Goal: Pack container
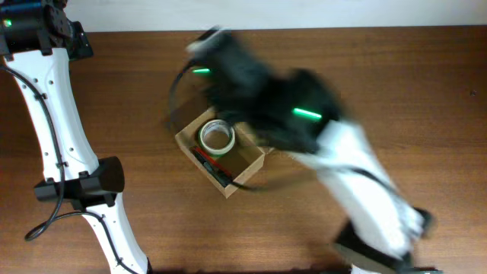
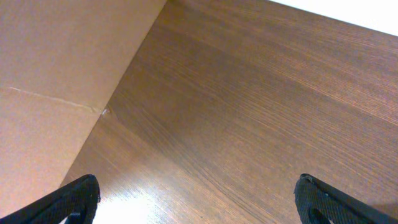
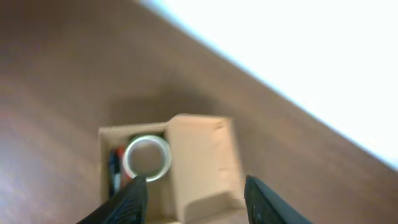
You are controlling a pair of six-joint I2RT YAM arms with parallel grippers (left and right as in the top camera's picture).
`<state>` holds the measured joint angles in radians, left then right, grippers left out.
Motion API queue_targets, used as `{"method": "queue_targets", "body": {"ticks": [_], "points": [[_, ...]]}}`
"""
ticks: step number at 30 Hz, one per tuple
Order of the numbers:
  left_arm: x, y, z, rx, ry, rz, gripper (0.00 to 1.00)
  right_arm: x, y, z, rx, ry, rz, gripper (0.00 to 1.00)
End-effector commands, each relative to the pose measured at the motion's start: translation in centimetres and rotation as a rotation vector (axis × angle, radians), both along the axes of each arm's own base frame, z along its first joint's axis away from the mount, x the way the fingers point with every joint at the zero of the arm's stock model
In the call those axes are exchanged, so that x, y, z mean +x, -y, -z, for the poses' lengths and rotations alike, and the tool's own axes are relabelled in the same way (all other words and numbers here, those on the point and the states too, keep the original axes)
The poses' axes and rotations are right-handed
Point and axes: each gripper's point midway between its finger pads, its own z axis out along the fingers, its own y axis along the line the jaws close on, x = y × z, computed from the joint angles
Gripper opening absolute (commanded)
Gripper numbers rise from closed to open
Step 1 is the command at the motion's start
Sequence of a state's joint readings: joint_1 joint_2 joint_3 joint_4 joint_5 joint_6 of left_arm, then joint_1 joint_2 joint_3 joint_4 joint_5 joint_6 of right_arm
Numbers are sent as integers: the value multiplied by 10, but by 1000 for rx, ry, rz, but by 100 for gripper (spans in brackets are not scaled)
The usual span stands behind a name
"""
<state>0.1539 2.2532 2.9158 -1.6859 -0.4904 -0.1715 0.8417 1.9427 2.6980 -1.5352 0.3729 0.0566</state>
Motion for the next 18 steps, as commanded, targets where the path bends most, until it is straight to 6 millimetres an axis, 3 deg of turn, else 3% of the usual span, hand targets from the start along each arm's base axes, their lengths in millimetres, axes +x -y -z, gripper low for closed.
{"method": "queue_targets", "body": {"ticks": [1,2,4,7,8,9,11,13,14,18], "points": [[1,5,-17,-23,74,20,100,-15,68,-48,38,102,120,51],[8,16,-15,-90,106,52,100,-21,84,-55,52,114,145,51],[15,61,-1,-336,112,180,100,-32,119,-69,79,150,201,51],[20,116,-3,-600,137,367,100,-51,183,-82,98,229,348,51],[20,137,-8,-676,143,466,100,-58,200,-81,105,240,389,51],[18,168,-16,-743,147,675,100,-72,235,-68,136,237,510,51],[18,180,-11,-713,116,710,98,-84,263,-38,136,176,632,51],[20,184,4,-594,45,710,93,-86,272,3,137,62,700,51],[20,184,13,-514,-1,691,100,-85,271,18,142,13,705,51],[19,213,47,-403,-144,713,100,-71,240,99,217,-277,657,51]]}}
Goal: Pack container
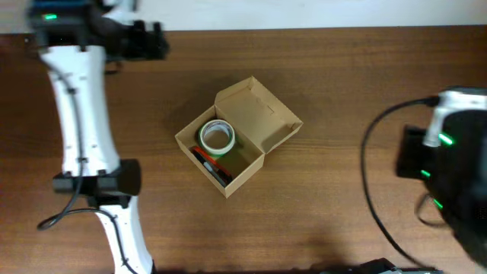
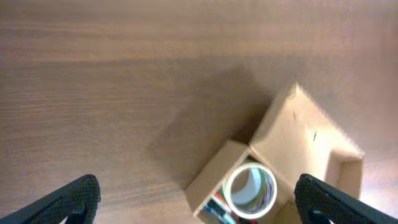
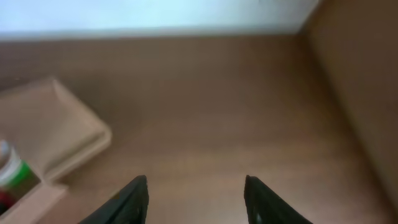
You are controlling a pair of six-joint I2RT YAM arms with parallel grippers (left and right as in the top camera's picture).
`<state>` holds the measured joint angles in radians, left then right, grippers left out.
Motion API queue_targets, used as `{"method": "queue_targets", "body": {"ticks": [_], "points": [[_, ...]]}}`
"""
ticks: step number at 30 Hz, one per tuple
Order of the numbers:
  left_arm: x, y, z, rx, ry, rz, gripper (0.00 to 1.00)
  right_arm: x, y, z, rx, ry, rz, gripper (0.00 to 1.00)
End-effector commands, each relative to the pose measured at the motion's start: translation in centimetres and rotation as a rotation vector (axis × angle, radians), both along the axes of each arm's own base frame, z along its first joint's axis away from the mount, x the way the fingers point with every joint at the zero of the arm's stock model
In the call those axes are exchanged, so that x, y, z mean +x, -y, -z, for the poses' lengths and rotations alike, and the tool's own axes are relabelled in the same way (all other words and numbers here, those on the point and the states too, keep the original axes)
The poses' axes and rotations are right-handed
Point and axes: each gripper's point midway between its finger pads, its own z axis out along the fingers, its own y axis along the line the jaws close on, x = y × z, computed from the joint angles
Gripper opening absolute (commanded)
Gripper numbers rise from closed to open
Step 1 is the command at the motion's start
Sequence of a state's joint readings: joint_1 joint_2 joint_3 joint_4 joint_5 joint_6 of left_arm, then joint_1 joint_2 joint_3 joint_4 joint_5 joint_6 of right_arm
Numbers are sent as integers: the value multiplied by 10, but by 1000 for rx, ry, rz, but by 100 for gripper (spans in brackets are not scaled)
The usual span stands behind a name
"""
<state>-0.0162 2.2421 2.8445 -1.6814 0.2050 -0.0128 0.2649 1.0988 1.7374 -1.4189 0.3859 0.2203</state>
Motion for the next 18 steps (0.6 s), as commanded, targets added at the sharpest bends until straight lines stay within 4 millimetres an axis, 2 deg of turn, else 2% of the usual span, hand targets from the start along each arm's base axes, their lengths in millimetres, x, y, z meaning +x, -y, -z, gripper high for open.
{"method": "queue_targets", "body": {"ticks": [1,3,5,7,8,9,11,13,15,16,18], "points": [[-4,26,28,174,-57,103,97,25,-48,93,236,-281,-82,51],[-8,34,54,225,-130,128,83,41,-80,143,368,-410,-142,51],[-14,36,73,234,-194,143,83,52,-101,182,447,-507,-174,52],[-21,34,87,250,-248,148,81,63,-110,219,484,-600,-155,51],[-23,33,92,254,-266,149,77,67,-113,235,490,-638,-150,52],[-24,31,97,260,-283,147,72,76,-119,262,504,-704,-142,51],[-23,28,97,263,-283,139,65,84,-129,290,541,-766,-147,50],[-21,24,97,261,-277,130,56,91,-140,318,590,-823,-157,39],[-21,21,97,260,-278,123,45,95,-150,339,635,-857,-169,12],[-20,20,97,260,-278,120,42,99,-153,349,651,-864,-176,4],[-19,18,97,259,-274,116,42,105,-157,361,662,-861,-183,4]]}}
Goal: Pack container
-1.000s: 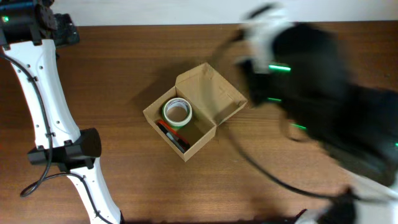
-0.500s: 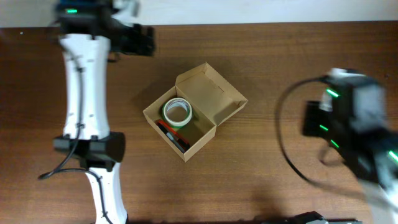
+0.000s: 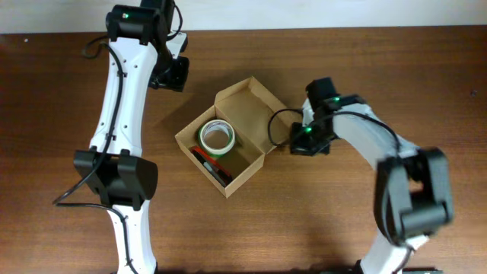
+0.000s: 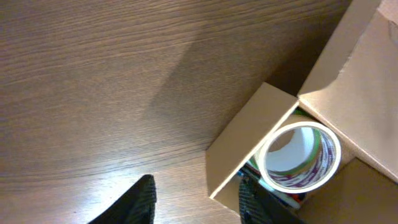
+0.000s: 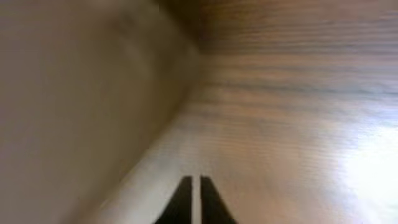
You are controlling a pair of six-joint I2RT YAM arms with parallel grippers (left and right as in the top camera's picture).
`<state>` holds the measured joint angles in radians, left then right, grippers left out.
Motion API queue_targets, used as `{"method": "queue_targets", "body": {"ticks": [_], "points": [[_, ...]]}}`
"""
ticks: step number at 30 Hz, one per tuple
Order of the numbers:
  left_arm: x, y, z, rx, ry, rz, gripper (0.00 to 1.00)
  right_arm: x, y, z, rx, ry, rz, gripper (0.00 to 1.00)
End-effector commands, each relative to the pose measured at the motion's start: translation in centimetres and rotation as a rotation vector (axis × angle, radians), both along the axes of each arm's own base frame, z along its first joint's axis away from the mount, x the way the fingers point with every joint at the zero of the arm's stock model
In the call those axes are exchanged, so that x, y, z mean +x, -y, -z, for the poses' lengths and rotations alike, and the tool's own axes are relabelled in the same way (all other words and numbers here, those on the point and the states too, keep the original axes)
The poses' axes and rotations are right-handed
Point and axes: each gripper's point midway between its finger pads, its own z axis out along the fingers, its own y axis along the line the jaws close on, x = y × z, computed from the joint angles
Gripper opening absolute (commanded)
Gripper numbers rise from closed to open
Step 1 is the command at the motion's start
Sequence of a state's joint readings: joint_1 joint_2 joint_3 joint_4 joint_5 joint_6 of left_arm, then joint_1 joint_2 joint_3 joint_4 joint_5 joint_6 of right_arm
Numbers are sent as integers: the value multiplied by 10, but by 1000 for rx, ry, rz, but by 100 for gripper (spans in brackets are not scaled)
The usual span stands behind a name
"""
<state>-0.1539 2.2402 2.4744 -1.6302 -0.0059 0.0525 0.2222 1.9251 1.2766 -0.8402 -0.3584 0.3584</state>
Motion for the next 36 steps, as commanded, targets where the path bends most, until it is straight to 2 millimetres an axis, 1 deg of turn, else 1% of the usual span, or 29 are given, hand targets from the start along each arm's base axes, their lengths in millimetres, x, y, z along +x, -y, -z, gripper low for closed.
{"method": "queue_targets", "body": {"ticks": [1,4,9,12,13,14,18,22,26,29,31,32,34,36], "points": [[2,-8,-5,12,20,-10,42,3,-15,12,101,-28,1,4],[2,-10,-5,12,21,-15,42,13,-17,12,110,14,-2,4],[6,-13,-5,9,32,-25,42,39,-24,0,136,112,-8,4],[6,-13,-5,8,35,-28,42,57,-33,-17,186,181,-26,4],[7,-13,-6,8,38,-28,42,70,-43,-32,245,234,-41,4],[7,-13,-6,8,38,-28,42,76,-48,-39,276,261,-50,4],[7,-15,-6,8,38,-33,42,93,-56,-60,317,331,-62,4],[8,-17,-6,6,42,-41,44,102,-61,-73,345,374,-75,4],[9,-21,-6,4,42,-62,49,105,-61,-76,350,384,-76,4],[10,-28,-6,0,43,-106,49,107,-53,-74,343,377,-57,4],[13,-33,-6,-1,54,-125,49,111,-43,-74,340,374,-22,4],[17,-35,-5,-5,65,-137,47,114,-38,-75,342,371,3,4],[23,-37,-2,-26,79,-144,32,118,-30,-76,342,378,29,4],[30,-36,8,-71,74,-151,15,122,-22,-75,330,384,48,4]]}}
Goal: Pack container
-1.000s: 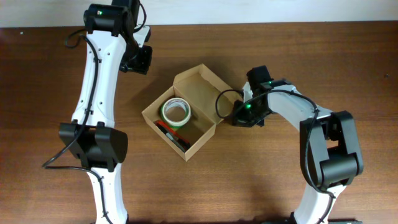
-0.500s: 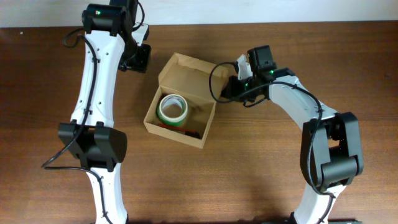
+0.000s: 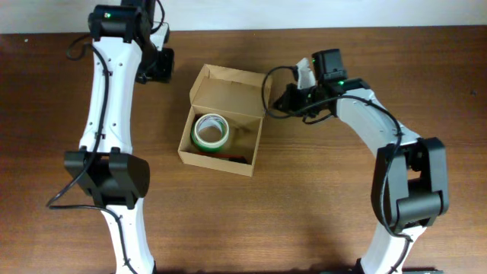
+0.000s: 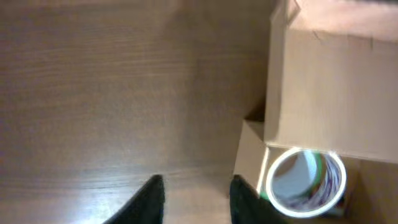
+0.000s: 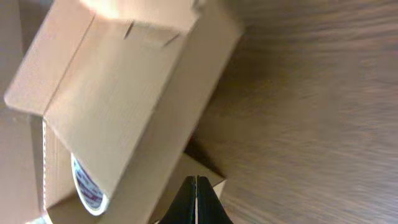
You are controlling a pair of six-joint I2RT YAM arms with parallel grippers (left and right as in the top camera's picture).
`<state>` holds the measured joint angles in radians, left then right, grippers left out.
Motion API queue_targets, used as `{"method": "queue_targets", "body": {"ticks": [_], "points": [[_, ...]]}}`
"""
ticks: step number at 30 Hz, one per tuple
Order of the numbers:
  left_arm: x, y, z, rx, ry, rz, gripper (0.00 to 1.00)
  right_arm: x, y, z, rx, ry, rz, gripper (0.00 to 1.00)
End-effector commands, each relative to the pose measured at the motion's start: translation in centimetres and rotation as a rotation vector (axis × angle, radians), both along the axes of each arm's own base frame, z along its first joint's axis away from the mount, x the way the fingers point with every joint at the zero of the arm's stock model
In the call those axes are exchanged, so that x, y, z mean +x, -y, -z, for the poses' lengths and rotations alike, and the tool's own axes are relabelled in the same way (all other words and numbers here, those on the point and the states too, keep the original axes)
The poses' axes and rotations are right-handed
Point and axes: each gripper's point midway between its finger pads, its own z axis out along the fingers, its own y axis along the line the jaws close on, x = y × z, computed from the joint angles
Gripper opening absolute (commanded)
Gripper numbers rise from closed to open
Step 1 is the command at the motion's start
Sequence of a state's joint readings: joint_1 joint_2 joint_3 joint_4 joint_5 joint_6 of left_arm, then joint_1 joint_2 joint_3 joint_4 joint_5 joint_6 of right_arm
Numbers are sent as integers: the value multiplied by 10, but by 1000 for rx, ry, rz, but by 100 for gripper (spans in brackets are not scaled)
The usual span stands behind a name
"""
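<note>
A cardboard box (image 3: 199,154) lies at mid-table with its lid (image 3: 228,90) raised along the far side. Inside are a roll of tape (image 3: 211,132) and dark pens (image 3: 234,158) by the near wall. My right gripper (image 3: 284,103) is shut, its tip at the box's right far corner; in the right wrist view its fingers (image 5: 197,200) meet over a box flap, below the lid (image 5: 118,93). My left gripper (image 3: 152,67) hangs open left of the box; the left wrist view shows the tape roll (image 4: 306,182) beside its right finger (image 4: 244,198).
The brown wooden table (image 3: 342,205) runs to a white wall strip along the far edge. The left arm's white links (image 3: 103,114) stretch down the left side, and a black cable (image 3: 268,84) loops from the right arm over the box's corner.
The box has turned from a diamond stance to nearly square and shifted up and left. Its lid, then lying open to the right, now stands up. My right gripper moved up-left with it.
First the right arm blurred above the box, the left arm far left. Then both arms were out at the edges, grippers wide open. Then the right gripper was shut beside the flat-open lid and the left was near the box's corner. Now the lid stands raised.
</note>
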<state>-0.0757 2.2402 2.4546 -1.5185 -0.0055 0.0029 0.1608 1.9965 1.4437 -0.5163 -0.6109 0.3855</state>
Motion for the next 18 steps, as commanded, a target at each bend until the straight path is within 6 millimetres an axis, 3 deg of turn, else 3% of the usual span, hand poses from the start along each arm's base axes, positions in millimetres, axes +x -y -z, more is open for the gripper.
{"method": "queue_targets", "body": {"ticks": [1,5,11,15,18], "points": [[4,-2,15,-82,-22,-24,11,12,14,-14,14,26,45,4],[5,1,53,-193,-121,-37,2,10,15,-12,13,12,48,4],[2,16,106,-283,-256,-38,2,7,4,-12,10,12,30,4],[2,39,134,-422,-318,-1,2,5,-2,-1,-21,-14,47,4],[0,45,148,-462,-354,-2,2,4,-5,7,-21,-34,48,4]]}}
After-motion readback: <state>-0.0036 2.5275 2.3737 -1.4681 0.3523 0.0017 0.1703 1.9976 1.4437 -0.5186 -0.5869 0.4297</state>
